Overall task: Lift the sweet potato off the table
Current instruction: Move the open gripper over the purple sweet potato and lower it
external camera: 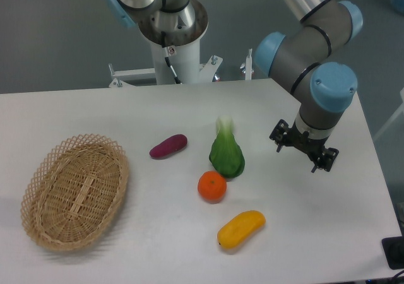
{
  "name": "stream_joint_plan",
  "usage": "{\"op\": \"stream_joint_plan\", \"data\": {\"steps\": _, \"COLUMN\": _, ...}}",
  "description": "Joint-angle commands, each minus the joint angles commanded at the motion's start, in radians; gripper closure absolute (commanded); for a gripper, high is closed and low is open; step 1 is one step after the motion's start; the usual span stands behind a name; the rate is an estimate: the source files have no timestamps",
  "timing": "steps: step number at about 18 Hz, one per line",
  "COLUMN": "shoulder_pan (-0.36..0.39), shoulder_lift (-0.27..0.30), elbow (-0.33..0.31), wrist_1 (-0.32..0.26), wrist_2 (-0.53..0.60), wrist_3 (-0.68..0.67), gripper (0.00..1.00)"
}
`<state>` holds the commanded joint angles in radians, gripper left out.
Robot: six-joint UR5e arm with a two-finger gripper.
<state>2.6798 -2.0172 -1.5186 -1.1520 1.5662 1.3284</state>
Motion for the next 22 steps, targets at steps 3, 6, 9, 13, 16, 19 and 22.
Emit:
{"op": "stream_joint_plan", "data": {"steps": 3, "shoulder_pan": -0.002, "shoulder_lift": 0.0, "elbow": -0.002, "wrist_1": 0.002, "wrist_2": 0.002, "wrist_3": -0.006, "gripper": 0.0}}
{"op": "stream_joint_plan", "data": {"steps": 6, "shoulder_pan": -0.002, "shoulder_lift": 0.008, "elbow": -0.002, "wrist_1": 0.0, "wrist_2": -0.006, "wrist_3": -0.021, "gripper": 0.0}}
{"op": "stream_joint_plan", "data": {"steps": 9, "shoulder_pan": -0.011, "shoulder_lift": 0.028, "elbow": -0.029, "wrist_1": -0.006, "wrist_2": -0.006, "wrist_3": -0.084, "gripper": 0.0}}
{"op": "stream_joint_plan", "data": {"steps": 13, "shoulder_pan": -0.025, "shoulder_lift": 0.095, "elbow": -0.133, "wrist_1": -0.006, "wrist_2": -0.012, "wrist_3": -0.097, "gripper": 0.0}}
{"op": "stream_joint_plan", "data": {"steps": 16, "shoulder_pan": -0.054, "shoulder_lift": 0.152, "elbow": -0.227, "wrist_1": -0.002, "wrist_2": -0.014, "wrist_3": -0.097, "gripper": 0.0}}
{"op": "stream_joint_plan", "data": {"steps": 19, "shoulder_pan": -0.101, "shoulder_lift": 0.195, "elbow": -0.291, "wrist_1": -0.003, "wrist_2": -0.014, "wrist_3": -0.12, "gripper": 0.0}}
{"op": "stream_joint_plan", "data": {"steps": 22, "shoulder_pan": -0.158, "shoulder_lift": 0.202, "elbow": -0.325, "wrist_1": -0.002, "wrist_2": -0.038, "wrist_3": -0.164, "gripper": 0.0}}
